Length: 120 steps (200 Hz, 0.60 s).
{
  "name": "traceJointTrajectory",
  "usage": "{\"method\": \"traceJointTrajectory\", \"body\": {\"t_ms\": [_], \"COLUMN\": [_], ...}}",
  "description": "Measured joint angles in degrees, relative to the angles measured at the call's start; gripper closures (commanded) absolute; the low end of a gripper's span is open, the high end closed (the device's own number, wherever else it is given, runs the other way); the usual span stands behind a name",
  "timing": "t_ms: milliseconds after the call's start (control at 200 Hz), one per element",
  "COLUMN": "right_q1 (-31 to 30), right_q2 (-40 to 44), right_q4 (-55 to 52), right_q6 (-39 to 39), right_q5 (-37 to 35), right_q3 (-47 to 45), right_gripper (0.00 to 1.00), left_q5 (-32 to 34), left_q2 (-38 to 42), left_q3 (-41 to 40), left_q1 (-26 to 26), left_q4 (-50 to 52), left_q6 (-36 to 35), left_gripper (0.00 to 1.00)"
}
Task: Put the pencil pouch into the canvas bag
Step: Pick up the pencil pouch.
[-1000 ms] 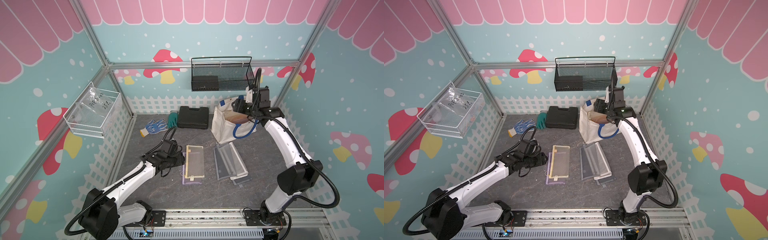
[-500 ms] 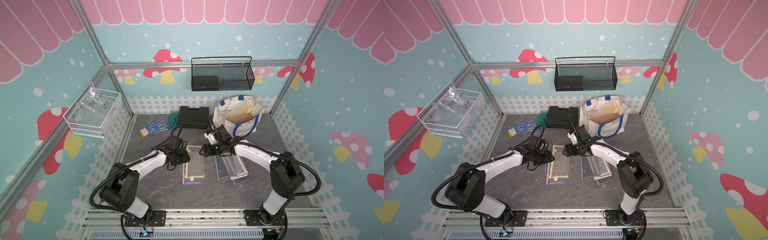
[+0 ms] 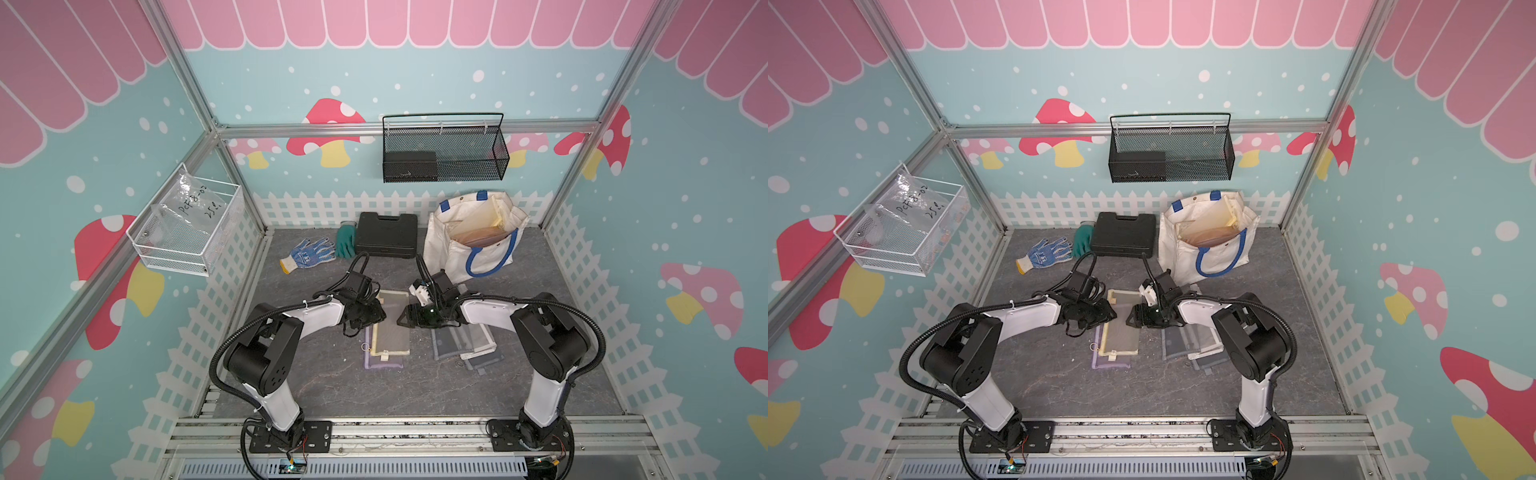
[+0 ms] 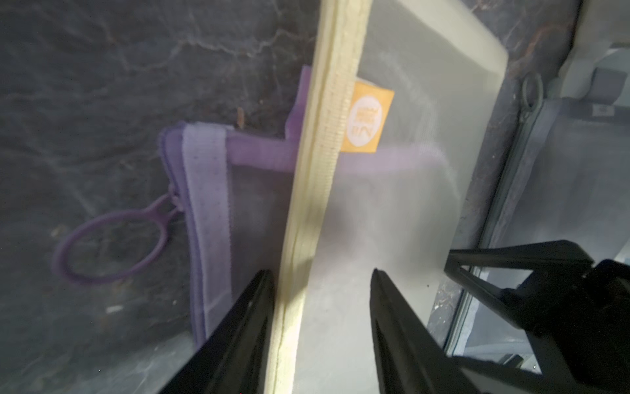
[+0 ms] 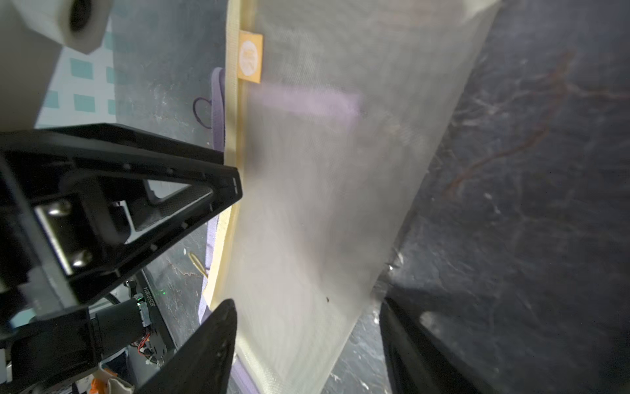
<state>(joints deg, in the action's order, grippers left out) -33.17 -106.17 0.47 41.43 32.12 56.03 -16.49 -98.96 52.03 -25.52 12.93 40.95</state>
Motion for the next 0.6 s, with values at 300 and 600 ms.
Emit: {"method": "traceJointTrajectory", "body": {"t_ms": [300,600], "right_q1": [0.31,0.26], "right_q2": [-1.33,0.13], "right_q4": [7.02,9.97], "right_q6": [3.65,4.83], "right_q5": [3.32,3.74], "right_q3": [-1.90,-4.24], "right_gripper": [0.46,0.81], "left_q5": [-2.51,-3.65], "left_q2": [0.17,2.49], "left_q3": [-3.65,-6.12], "left_q1": [-0.22,-0.55], "left_q4": [-6.05,-6.78], "left_q6": [3.26,4.79], "left_gripper": [0.80,0.87]}}
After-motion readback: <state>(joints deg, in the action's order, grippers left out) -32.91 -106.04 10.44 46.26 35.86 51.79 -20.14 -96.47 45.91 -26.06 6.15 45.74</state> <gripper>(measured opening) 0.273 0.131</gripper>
